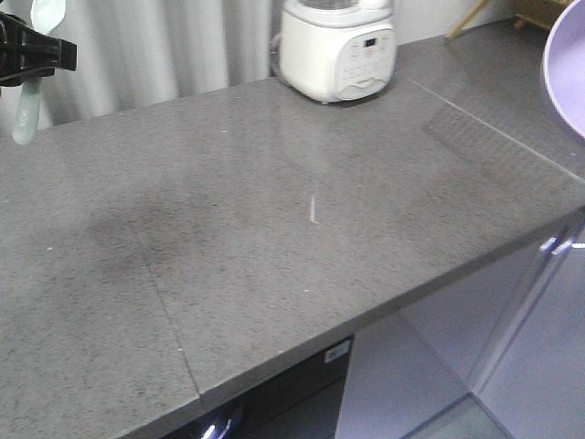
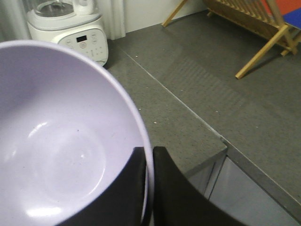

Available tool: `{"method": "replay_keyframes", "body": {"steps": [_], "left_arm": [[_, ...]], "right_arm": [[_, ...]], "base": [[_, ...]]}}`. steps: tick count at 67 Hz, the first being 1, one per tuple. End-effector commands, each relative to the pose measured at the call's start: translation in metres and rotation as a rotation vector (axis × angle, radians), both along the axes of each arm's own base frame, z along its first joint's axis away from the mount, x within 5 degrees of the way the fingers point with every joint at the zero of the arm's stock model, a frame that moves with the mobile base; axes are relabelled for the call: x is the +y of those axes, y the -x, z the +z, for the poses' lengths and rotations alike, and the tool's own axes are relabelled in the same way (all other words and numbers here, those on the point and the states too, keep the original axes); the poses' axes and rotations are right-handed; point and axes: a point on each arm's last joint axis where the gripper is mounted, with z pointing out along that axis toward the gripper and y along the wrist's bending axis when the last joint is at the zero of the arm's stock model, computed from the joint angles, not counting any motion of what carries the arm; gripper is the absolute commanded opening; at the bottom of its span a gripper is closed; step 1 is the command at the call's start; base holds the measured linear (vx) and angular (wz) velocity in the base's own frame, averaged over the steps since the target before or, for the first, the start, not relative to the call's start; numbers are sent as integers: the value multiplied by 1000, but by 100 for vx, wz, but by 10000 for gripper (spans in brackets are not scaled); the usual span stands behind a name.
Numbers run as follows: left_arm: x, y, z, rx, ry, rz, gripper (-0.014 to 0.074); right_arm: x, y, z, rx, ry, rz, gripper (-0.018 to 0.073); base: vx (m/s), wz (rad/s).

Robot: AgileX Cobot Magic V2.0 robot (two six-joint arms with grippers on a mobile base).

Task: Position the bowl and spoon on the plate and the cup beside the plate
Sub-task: 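Drive the base toward the counter with the blue plate and cup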

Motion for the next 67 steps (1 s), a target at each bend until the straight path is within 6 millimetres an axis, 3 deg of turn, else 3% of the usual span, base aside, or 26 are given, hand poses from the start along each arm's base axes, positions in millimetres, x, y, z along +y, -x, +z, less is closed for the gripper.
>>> {"method": "replay_keyframes", "body": {"steps": [1, 67], "left_arm": [[-1, 10, 24, -121, 31, -7, -6], [-1, 10, 24, -121, 31, -7, -6]], "right_arm": [[-1, 4, 18, -118, 23, -9, -8], [-1, 4, 18, -118, 23, -9, -8]], "base": [[-5, -38], [-5, -35]]}}
